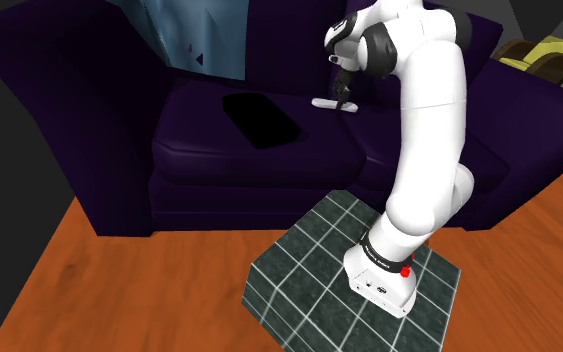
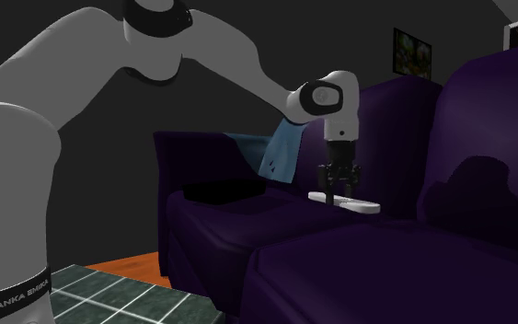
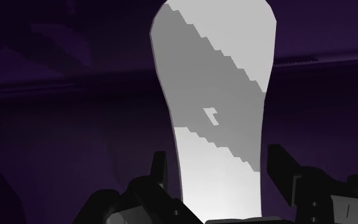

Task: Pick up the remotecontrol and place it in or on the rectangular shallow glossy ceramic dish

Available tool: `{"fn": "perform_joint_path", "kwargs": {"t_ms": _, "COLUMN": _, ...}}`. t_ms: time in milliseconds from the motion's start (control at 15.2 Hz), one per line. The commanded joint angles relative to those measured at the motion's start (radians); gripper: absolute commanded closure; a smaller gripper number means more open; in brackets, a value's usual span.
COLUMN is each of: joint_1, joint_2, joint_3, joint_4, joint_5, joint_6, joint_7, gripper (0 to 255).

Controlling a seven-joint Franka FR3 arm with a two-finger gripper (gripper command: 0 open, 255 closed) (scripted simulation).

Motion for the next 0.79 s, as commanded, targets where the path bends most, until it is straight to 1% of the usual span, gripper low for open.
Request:
{"fn": "perform_joint_path", "kwargs": {"t_ms": 0, "joint_1": 0.003, "joint_2": -0.012, "joint_3": -0.006, "joint_4": 0.010, "joint_5": -0.009, "joint_6": -0.020, "joint_7": 0.005, "gripper": 255}}
{"fn": "perform_joint_path", "kwargs": {"t_ms": 726, "joint_1": 0.006, "joint_2": -0.059, "joint_3": -0.031, "joint_4": 0.094, "joint_5": -0.047, "joint_6": -0.139, "joint_7": 0.029, "gripper": 255}}
